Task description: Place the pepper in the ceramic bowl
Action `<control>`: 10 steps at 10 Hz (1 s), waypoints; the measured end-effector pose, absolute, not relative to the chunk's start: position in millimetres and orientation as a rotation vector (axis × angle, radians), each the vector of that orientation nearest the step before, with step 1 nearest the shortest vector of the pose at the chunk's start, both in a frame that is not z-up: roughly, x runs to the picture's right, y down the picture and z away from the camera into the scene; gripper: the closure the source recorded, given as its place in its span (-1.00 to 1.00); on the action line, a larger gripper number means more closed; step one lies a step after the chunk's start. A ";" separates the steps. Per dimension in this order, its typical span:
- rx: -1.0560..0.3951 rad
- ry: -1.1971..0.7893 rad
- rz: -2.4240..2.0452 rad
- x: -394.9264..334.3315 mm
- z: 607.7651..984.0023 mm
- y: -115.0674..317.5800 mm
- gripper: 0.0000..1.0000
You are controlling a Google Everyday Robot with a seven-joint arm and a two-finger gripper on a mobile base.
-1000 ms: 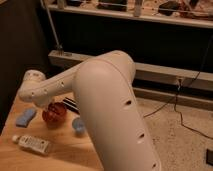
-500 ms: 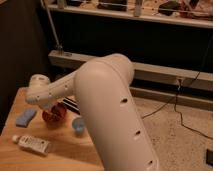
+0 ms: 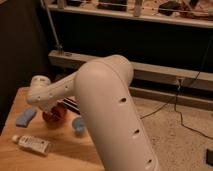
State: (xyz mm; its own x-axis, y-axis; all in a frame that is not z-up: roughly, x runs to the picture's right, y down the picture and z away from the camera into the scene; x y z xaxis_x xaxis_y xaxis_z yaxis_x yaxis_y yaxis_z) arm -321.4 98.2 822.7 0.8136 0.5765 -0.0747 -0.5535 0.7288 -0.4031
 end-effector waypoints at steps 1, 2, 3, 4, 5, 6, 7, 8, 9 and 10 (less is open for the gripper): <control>-0.425 -0.057 0.626 -321.6 820.9 96.6 -0.60; -0.423 -0.056 0.628 -320.9 818.7 94.9 -0.60; -0.420 -0.052 0.633 -319.1 815.7 91.9 -0.60; -0.416 -0.047 0.641 -316.8 812.7 89.0 -0.60; -0.403 -0.039 0.667 -311.4 806.5 80.8 -0.60; -0.382 -0.022 0.712 -301.2 800.6 69.3 -0.60; -0.356 0.000 0.772 -288.1 795.9 56.2 -0.60; -0.330 0.019 0.839 -275.4 792.4 43.7 -0.60; -0.291 0.046 0.960 -253.6 788.7 24.2 -0.60; -0.265 0.072 1.041 -238.6 787.5 14.4 -0.60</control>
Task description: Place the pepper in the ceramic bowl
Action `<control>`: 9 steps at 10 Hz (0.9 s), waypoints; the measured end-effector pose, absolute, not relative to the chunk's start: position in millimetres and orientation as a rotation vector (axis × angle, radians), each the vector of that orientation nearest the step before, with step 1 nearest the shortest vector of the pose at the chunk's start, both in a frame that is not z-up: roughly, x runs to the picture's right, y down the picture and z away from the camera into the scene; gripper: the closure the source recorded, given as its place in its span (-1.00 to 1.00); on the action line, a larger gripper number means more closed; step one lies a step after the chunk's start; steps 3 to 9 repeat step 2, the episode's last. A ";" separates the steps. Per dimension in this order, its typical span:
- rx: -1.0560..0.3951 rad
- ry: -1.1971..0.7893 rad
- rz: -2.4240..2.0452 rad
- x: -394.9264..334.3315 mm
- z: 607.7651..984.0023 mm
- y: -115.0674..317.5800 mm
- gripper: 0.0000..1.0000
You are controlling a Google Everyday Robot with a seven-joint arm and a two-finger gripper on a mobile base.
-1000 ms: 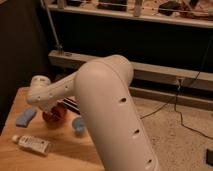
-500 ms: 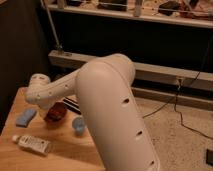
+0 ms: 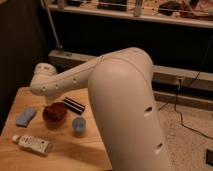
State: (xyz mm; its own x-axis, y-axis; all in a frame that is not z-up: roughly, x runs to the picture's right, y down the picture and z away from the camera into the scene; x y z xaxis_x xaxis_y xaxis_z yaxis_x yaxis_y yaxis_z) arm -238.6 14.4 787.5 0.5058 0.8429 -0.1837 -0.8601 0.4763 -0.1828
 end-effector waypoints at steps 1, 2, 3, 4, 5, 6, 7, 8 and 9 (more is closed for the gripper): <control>-0.235 0.094 1.148 -226.8 784.4 3.7 -0.60; -0.217 0.106 1.215 -220.8 781.9 -2.3 -0.60; -0.217 0.106 1.215 -220.8 781.9 -2.3 -0.60; -0.217 0.106 1.215 -220.8 781.9 -2.3 -0.60; -0.217 0.106 1.215 -220.8 781.9 -2.3 -0.60; -0.217 0.106 1.215 -220.8 781.9 -2.3 -0.60; -0.217 0.106 1.215 -220.8 781.9 -2.3 -0.60; -0.217 0.106 1.215 -220.8 781.9 -2.3 -0.60; -0.217 0.106 1.215 -220.8 781.9 -2.3 -0.60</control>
